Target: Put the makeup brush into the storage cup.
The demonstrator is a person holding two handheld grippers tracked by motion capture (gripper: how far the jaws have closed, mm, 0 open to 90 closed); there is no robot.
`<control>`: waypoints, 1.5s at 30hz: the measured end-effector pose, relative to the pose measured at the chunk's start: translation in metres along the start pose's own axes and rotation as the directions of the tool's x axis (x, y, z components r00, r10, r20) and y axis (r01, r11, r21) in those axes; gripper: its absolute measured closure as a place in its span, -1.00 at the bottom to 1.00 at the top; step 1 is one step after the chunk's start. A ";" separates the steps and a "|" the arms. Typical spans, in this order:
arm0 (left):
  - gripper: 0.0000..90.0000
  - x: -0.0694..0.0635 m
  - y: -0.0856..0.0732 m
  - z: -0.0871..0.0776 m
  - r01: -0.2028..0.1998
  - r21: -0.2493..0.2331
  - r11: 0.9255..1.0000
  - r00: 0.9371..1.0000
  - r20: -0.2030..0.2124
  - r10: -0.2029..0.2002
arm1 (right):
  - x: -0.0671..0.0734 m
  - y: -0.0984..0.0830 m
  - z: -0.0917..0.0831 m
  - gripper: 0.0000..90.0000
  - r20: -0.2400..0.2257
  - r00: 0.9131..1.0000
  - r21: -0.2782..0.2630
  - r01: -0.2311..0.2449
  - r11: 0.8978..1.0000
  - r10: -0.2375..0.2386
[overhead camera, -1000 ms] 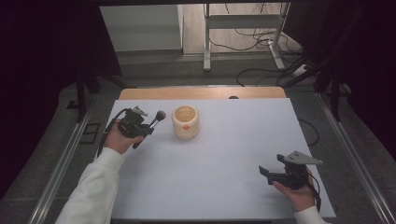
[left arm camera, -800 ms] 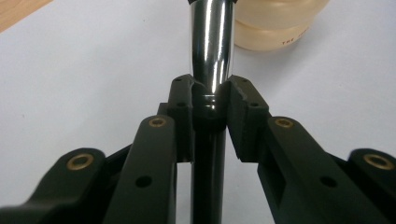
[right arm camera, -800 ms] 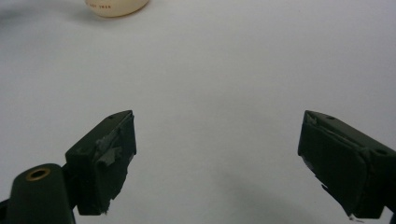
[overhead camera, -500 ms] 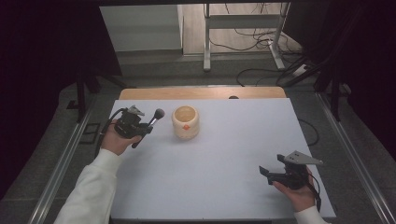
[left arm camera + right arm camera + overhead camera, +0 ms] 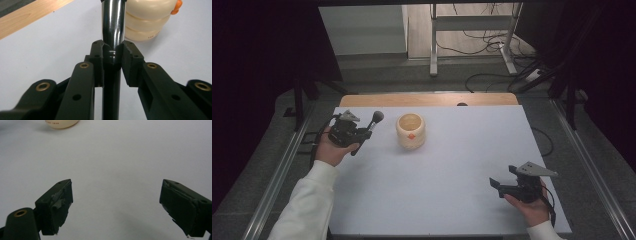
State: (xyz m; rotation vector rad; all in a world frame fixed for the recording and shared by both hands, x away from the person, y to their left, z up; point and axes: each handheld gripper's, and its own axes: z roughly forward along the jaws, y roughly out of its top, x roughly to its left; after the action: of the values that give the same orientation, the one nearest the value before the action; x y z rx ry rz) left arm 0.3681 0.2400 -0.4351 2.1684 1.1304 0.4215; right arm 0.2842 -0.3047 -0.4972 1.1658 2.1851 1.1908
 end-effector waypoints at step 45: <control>0.62 -0.016 0.012 0.002 0.031 -0.174 0.984 0.998 0.056 -0.021 | 0.000 0.000 0.000 -0.72 0.003 1.000 0.002 0.002 1.000 -0.002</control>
State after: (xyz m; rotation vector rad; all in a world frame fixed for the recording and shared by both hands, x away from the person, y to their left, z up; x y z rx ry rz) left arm 0.3673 0.2211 -0.4278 1.9985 1.0507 0.4309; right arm 0.2841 -0.3048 -0.4974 1.1648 2.1854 1.1861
